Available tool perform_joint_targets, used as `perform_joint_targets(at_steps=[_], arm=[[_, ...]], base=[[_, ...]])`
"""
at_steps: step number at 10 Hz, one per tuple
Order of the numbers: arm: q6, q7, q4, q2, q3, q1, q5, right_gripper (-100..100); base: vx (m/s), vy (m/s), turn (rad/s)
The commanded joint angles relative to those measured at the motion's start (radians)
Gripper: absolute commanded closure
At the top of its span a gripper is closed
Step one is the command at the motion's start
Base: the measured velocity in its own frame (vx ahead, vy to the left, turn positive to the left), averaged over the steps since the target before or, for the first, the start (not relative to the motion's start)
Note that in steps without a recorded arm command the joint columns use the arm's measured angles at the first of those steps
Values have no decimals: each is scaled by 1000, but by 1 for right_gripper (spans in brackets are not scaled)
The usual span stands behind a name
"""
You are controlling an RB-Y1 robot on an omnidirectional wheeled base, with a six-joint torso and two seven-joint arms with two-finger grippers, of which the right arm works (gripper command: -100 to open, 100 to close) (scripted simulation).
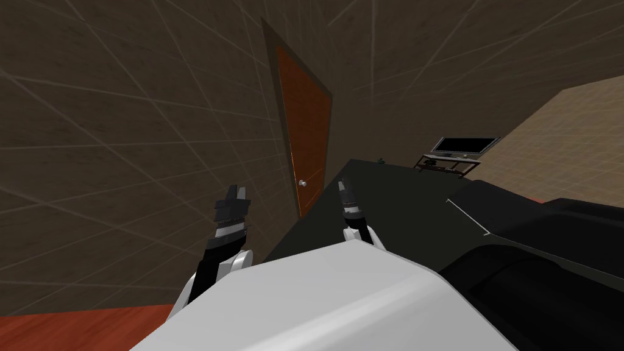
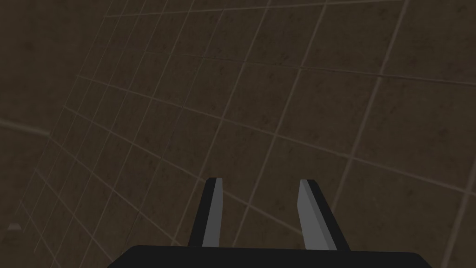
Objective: Pull the door open
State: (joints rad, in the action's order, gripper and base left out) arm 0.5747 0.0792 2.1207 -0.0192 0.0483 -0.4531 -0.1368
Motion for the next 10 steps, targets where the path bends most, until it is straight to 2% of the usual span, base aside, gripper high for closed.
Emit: perform_joint_targets(at_steps=[1,5,6,10], arm=[[17,36,-50,-9,-3,17,-16,-100],[61,131,-172,-36,-8,54,-60,-100],[61,131,-183,-36,-8,54,-60,-100],[111,238,-315,-63,-14,94,-110,-100]], base=[[95,-8,74],[97,4,78],[57,-3,28],[81,-4,84]])
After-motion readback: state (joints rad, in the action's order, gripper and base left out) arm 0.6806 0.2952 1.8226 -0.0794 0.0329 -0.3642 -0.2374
